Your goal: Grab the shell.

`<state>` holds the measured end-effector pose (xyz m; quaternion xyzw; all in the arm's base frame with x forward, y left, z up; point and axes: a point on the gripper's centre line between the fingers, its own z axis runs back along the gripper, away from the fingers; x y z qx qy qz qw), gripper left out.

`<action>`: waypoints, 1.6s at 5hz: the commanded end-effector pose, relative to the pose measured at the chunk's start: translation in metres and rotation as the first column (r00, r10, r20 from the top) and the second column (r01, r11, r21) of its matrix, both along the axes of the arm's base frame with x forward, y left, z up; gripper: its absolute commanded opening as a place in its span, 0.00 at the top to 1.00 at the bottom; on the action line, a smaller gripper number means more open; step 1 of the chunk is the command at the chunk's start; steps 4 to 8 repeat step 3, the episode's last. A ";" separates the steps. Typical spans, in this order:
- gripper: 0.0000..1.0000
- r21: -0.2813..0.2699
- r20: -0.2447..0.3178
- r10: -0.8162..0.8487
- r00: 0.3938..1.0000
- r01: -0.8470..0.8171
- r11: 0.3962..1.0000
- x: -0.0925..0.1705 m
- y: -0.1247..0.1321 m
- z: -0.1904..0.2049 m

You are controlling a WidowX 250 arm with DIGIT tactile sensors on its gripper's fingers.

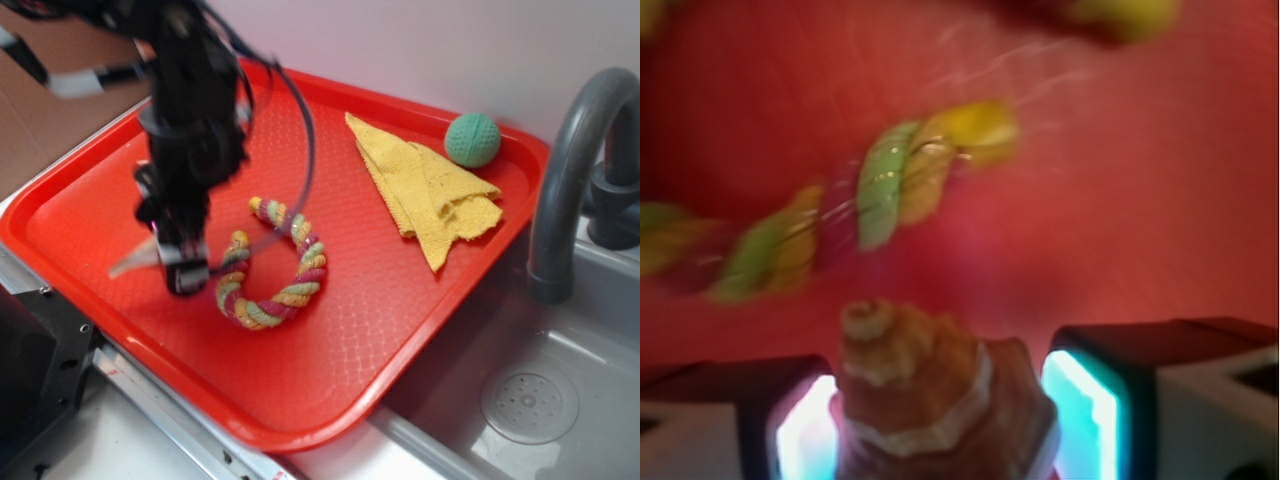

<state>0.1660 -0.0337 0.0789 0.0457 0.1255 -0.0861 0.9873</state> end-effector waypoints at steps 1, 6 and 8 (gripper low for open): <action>1.00 -0.098 0.257 0.353 0.900 -0.339 0.936 0.005 0.029 0.099; 1.00 -0.198 0.361 0.443 0.820 -0.397 0.896 0.007 0.042 0.121; 1.00 -0.198 0.361 0.443 0.820 -0.397 0.896 0.007 0.042 0.121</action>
